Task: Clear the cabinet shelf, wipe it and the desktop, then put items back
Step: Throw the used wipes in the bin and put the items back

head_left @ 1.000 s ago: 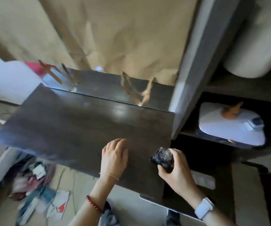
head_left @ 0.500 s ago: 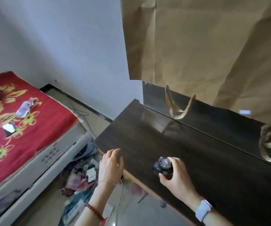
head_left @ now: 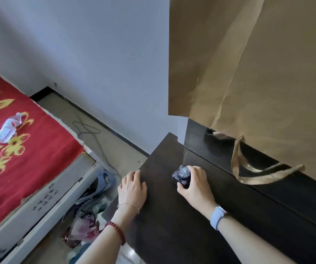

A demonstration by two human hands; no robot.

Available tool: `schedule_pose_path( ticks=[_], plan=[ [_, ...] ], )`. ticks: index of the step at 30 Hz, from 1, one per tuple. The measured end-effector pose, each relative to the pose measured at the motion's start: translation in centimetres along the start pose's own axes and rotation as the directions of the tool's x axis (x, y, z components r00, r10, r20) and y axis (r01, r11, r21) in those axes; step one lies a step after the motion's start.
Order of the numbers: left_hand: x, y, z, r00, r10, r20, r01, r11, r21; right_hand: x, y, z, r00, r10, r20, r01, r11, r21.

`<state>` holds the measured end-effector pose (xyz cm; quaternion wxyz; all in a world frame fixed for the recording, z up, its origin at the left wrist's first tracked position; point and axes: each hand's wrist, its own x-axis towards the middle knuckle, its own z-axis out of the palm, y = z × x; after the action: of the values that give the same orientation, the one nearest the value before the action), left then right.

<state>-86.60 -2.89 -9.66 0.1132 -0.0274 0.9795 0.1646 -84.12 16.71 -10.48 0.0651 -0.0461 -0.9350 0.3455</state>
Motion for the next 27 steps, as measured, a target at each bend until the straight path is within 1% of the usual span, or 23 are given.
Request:
schedule_pose_path(
  ticks=[4,8,11,17,19,21,24,27],
  plan=[
    [4.8,0.3,0.6,0.998,-0.021,0.059,0.023,0.999,-0.030,4.8,0.3,1.7,1.000,0.029,-0.011,-0.030,0.999,-0.039],
    [6.4,0.7,1.8,0.995,-0.016,0.103,0.026,0.995,-0.097,7.1,0.5,2.3,0.998,0.038,-0.049,-0.041,0.997,-0.059],
    [6.1,0.6,2.5,0.997,-0.019,0.069,0.025,0.996,-0.088,7.5,0.6,2.4,0.994,0.063,-0.088,-0.068,0.996,-0.060],
    [6.2,0.5,2.6,0.998,-0.015,0.060,0.020,0.996,-0.084,7.2,0.3,2.6,0.974,0.127,-0.188,-0.124,0.992,0.026],
    [6.2,0.5,2.3,0.996,-0.017,0.091,0.025,0.995,-0.096,7.3,0.1,2.5,0.971,0.154,-0.182,-0.151,0.988,0.031],
    [6.1,0.4,1.8,0.992,-0.027,0.122,0.040,0.994,-0.104,6.9,-0.3,2.1,0.973,0.178,-0.146,-0.173,0.984,0.046],
    [5.2,0.7,0.4,0.997,-0.030,0.072,0.038,0.993,-0.116,5.0,-1.1,0.6,0.978,0.169,-0.121,-0.161,0.984,0.071],
    [2.4,1.7,-1.2,0.997,0.061,-0.054,-0.070,0.983,-0.171,0.8,-1.8,-1.4,0.974,0.128,-0.187,-0.127,0.992,0.020]
  ],
)
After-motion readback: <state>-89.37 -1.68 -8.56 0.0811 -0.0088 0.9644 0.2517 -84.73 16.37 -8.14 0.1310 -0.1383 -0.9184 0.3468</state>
